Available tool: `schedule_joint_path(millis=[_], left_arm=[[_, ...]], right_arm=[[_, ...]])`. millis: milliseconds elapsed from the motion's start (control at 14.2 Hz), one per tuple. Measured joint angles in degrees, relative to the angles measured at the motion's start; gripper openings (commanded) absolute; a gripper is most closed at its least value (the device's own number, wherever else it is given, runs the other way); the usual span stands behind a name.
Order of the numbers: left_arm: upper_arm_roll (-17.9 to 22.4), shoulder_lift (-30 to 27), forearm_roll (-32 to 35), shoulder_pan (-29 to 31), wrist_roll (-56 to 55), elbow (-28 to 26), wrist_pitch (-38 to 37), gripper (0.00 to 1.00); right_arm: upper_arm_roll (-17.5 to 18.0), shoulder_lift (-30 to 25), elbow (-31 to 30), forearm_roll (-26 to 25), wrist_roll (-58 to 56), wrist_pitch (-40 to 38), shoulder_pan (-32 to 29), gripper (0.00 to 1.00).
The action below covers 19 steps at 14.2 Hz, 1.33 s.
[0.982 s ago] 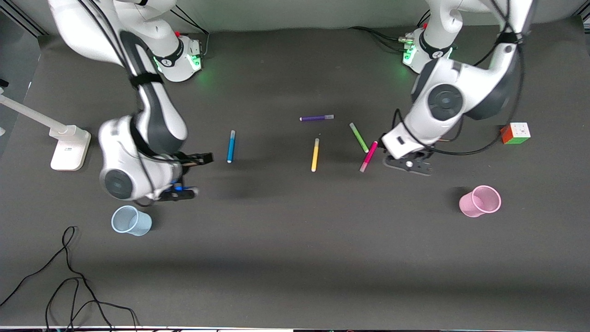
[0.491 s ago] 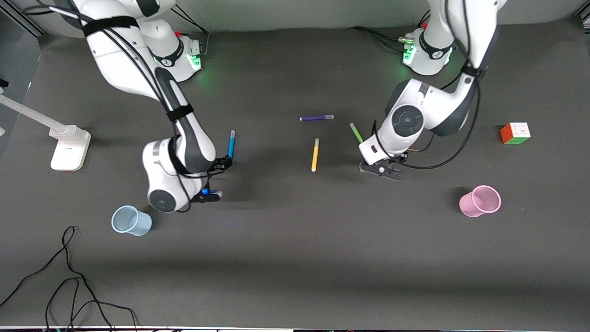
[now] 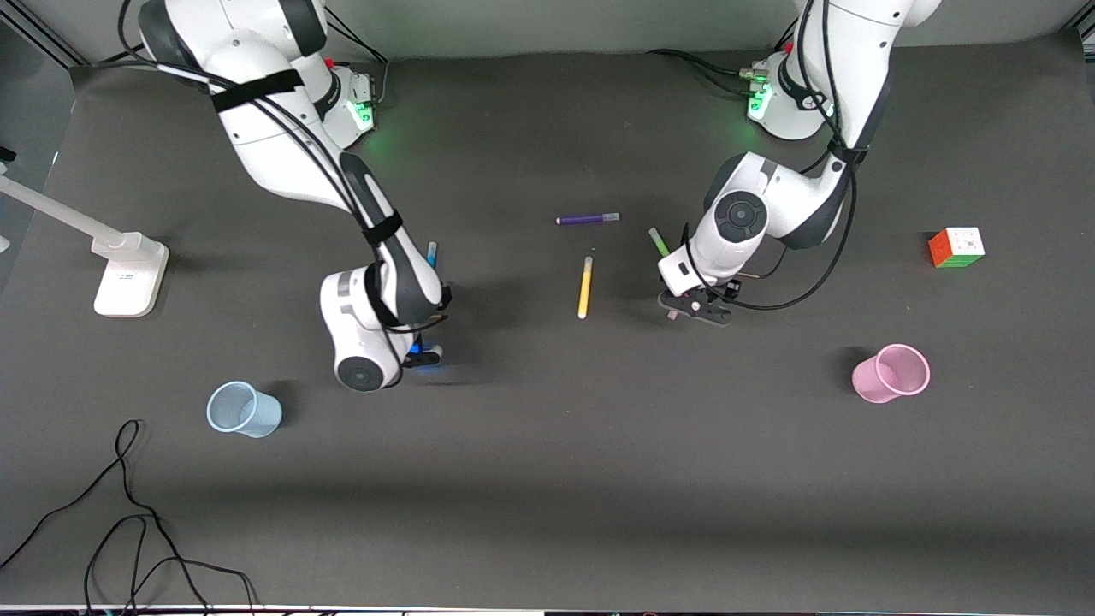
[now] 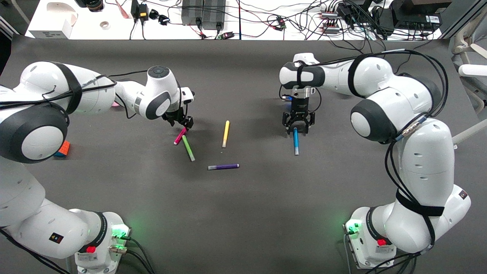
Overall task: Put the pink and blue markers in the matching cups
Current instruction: 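Grasp the blue marker with the right gripper while the left gripper grasps the pink marker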
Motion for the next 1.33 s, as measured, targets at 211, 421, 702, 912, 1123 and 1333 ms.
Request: schedule_joint_path(millis=[211,421,702,912,1123,1333], left_arm=[[0.00,-0.01,0.00,-0.48,-0.01,-0.45,0.90,0.79],[0.00,-0.01,0.00,-0.95,-0.03,-1.23,1.71,0.79],[0.04,0.11,0.00,-1.00,-0.04,-5.15,7.91,0.79],[0.05,0.15,0.00,-1.02,-0.04,-6.49,9.57,0.79],[0.04,0.15,0.00,-1.49,-0.04,-6.67,9.60,0.79],[0.04,0.17,0.00,-1.80,-0.06,-6.92,10.39,0.58]], right_arm=[[-0.22,0.16,0.47,0.00,0.00,-0.22,0.37,0.34],[-0.44,0.15,0.91,0.02,0.01,-0.34,0.11,0.16],[-0.44,0.12,1.33,0.27,0.06,-0.42,0.09,0.00],[-0.47,0.13,1.34,0.31,0.12,-0.43,0.07,0.00],[-1.05,0.05,2.01,0.39,0.63,-0.25,-0.13,0.00],[-2.74,-1.21,4.52,0.39,3.85,-0.21,-0.42,0.00]])
